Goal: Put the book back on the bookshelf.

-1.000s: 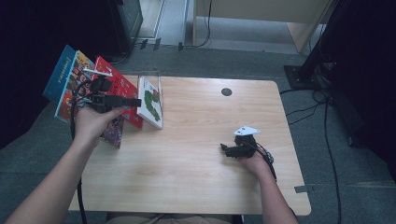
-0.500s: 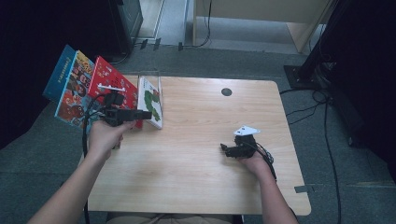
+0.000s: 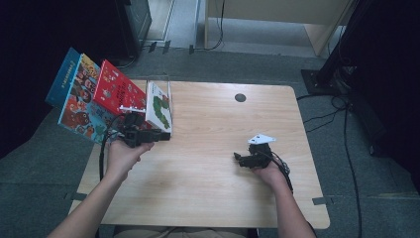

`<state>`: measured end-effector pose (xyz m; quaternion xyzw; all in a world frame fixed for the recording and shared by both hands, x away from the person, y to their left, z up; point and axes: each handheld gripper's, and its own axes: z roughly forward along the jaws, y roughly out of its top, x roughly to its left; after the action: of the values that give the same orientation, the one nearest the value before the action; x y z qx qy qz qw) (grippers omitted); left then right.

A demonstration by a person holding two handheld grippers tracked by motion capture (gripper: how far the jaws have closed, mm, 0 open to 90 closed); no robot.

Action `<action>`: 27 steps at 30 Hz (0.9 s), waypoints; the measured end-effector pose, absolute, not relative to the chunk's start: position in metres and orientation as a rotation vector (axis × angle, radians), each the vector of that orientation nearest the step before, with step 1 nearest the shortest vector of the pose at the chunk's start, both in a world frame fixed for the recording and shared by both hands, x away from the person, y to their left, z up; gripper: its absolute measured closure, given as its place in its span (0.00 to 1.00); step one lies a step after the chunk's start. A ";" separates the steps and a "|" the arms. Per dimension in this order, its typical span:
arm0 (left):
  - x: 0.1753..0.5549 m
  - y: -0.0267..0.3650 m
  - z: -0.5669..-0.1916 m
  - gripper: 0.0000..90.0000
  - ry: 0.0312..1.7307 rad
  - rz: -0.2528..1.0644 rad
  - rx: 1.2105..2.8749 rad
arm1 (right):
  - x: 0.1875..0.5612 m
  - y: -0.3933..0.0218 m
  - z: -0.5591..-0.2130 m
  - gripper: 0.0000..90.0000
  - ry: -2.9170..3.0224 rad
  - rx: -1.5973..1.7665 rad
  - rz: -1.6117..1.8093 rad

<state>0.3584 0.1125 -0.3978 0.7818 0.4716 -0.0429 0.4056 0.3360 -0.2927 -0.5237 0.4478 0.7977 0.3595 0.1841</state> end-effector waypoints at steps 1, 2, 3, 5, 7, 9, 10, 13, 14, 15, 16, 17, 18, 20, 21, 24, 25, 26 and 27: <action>0.357 0.111 -0.402 0.49 1.184 -0.099 1.975 | 0.336 -0.293 -0.524 0.17 2.245 1.267 1.011; 0.356 0.109 -0.406 0.49 1.174 -0.101 1.980 | 0.335 -0.292 -0.524 0.17 2.244 1.268 1.010; 0.356 0.107 -0.410 0.49 1.172 -0.102 1.984 | 0.335 -0.292 -0.524 0.17 2.242 1.271 1.012; 0.355 0.104 -0.417 0.48 1.161 -0.088 1.995 | 0.334 -0.292 -0.524 0.17 2.237 1.275 1.012; 0.354 0.101 -0.423 0.48 1.155 -0.096 2.002 | 0.333 -0.292 -0.524 0.17 2.237 1.278 1.008; 0.354 0.099 -0.428 0.48 1.149 -0.110 2.009 | 0.332 -0.292 -0.524 0.17 2.237 1.276 1.010; 0.353 0.098 -0.429 0.47 1.138 -0.094 2.018 | 0.332 -0.292 -0.524 0.17 2.234 1.280 1.010; 0.353 0.094 -0.434 0.47 1.119 -0.090 2.054 | 0.331 -0.292 -0.524 0.17 2.232 1.282 1.009; 0.353 0.094 -0.436 0.47 1.122 -0.093 2.052 | 0.330 -0.292 -0.524 0.17 2.236 1.276 1.007; 0.353 0.093 -0.438 0.47 1.118 -0.096 2.042 | 0.330 -0.292 -0.524 0.17 2.236 1.278 1.007; 0.353 0.093 -0.440 0.47 1.117 -0.104 2.037 | 0.329 -0.292 -0.524 0.17 2.234 1.278 1.010; 0.353 0.093 -0.442 0.47 1.117 -0.099 2.036 | 0.328 -0.292 -0.524 0.17 2.233 1.282 1.008; 0.353 0.093 -0.444 0.47 1.115 -0.095 2.044 | 0.328 -0.291 -0.524 0.17 2.233 1.282 1.008; 0.354 0.093 -0.448 0.47 1.113 -0.096 2.046 | 0.326 -0.291 -0.524 0.17 2.232 1.283 1.010; 0.354 0.093 -0.450 0.47 1.116 -0.099 2.044 | 0.326 -0.292 -0.524 0.16 2.233 1.279 1.008; 0.356 0.094 -0.455 0.46 1.117 -0.105 2.031 | 0.324 -0.292 -0.524 0.16 2.234 1.279 1.005; 0.356 0.094 -0.457 0.46 1.115 -0.107 2.026 | 0.324 -0.292 -0.524 0.16 2.235 1.278 1.004; 0.357 0.094 -0.460 0.46 1.114 -0.108 2.019 | 0.324 -0.292 -0.524 0.16 2.236 1.276 1.005; 0.358 0.094 -0.462 0.46 1.115 -0.114 2.017 | 0.324 -0.292 -0.524 0.16 2.237 1.275 1.006</action>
<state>0.3576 0.0940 -0.4619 0.7993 0.4416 -0.0452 0.4049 0.3239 -0.2921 -0.5237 0.4531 0.7948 0.3574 0.1877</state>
